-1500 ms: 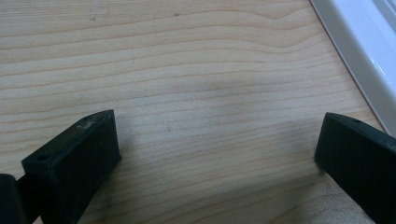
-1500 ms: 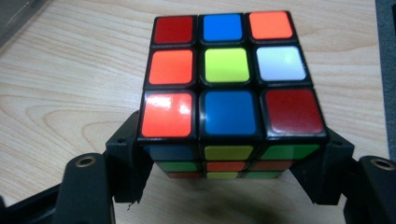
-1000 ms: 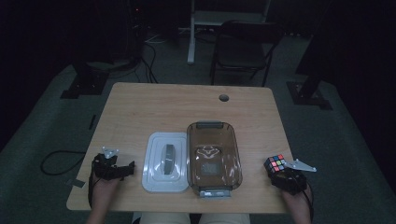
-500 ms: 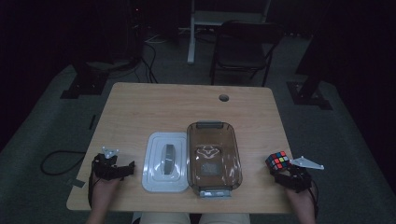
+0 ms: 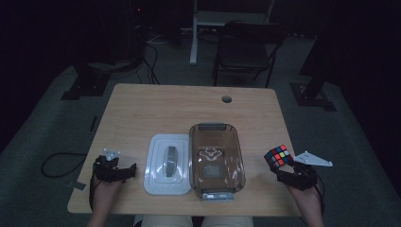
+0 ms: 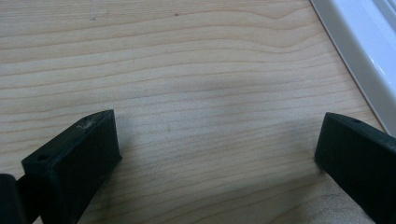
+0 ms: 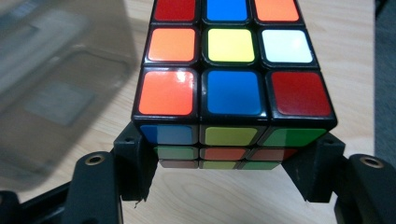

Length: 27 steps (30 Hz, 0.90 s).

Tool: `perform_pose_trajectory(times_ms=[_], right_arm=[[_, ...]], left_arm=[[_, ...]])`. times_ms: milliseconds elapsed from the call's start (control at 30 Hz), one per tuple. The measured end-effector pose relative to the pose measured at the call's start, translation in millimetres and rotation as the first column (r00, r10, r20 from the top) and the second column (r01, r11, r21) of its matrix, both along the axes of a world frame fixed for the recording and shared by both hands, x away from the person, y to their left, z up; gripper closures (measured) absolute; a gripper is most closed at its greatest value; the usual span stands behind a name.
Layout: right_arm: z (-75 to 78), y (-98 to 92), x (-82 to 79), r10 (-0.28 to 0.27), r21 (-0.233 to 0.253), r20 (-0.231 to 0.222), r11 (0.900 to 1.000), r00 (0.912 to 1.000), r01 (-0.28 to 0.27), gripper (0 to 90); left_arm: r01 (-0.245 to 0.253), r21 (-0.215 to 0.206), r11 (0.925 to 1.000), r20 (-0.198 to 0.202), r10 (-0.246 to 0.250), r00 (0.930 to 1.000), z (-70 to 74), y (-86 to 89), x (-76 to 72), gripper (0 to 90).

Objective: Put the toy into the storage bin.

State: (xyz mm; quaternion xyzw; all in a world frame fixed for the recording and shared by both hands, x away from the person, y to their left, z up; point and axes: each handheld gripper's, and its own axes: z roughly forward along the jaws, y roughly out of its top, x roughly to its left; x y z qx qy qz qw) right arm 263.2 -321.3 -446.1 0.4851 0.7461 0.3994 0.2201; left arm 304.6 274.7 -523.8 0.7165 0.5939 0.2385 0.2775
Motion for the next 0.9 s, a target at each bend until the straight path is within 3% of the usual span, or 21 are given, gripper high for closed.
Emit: perform_pose_trajectory(times_ms=[200,400,733,900], right_arm=[[18.3,11.9,-0.2,0.064,-0.002,0.025,0.998,0.9976,-0.064,34.2],[40.7,27.8,-1.2,0.138,-0.015,0.061,0.99,0.9886,-0.137,34.3],[57.1,53.6,-2.4,0.243,-0.033,0.08,0.97,0.9667,-0.241,34.3],[62.9,69.3,-2.0,0.319,-0.049,0.066,0.947,0.9453,-0.317,34.3]], left_arm=[[0.0,0.0,1.0,0.0,0.0,1.0,0.0,0.0,0.0,0.5],[0.0,0.0,1.0,0.0,0.0,1.0,0.0,0.0,0.0,0.5],[0.0,0.0,1.0,0.0,0.0,1.0,0.0,0.0,0.0,0.5],[0.0,0.0,1.0,0.0,0.0,1.0,0.0,0.0,0.0,0.5]])
